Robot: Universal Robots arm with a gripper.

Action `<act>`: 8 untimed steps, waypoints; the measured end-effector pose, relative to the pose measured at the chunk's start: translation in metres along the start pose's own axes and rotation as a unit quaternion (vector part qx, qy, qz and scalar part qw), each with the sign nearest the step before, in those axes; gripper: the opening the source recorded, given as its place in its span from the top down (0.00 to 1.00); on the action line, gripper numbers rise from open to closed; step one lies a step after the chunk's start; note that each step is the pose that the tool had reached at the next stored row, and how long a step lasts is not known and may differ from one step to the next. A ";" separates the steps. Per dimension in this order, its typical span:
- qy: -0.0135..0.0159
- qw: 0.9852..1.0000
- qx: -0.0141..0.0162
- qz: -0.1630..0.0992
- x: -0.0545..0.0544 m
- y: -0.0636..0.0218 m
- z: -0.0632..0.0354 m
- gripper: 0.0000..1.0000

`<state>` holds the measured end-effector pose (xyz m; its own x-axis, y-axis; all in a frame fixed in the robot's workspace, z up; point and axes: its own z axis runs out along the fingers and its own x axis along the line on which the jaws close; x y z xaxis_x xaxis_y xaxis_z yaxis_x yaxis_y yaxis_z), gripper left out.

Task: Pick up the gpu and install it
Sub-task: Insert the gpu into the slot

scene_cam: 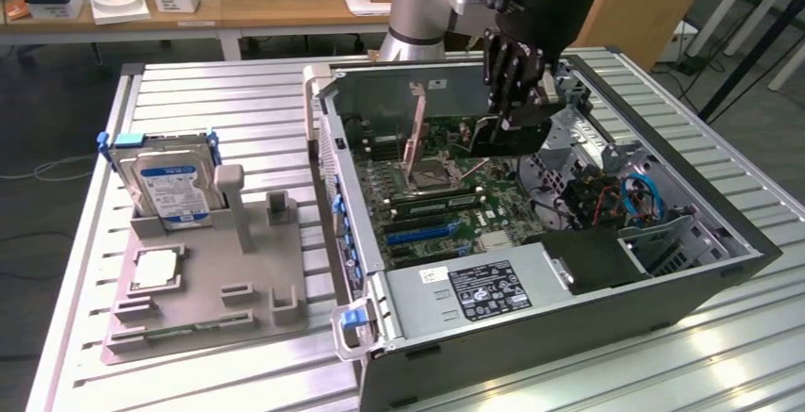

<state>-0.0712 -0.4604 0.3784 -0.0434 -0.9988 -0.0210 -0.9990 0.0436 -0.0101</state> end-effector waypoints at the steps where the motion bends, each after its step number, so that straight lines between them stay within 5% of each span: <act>1: 0.000 1.000 0.000 0.000 0.000 0.0000 0.0001 0.74; 8: 0.000 1.000 0.000 0.000 0.000 0.0001 0.0064 0.74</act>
<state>-0.0712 -0.4604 0.3720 -0.0434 -0.9988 -0.0210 -0.9990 0.0436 -0.0100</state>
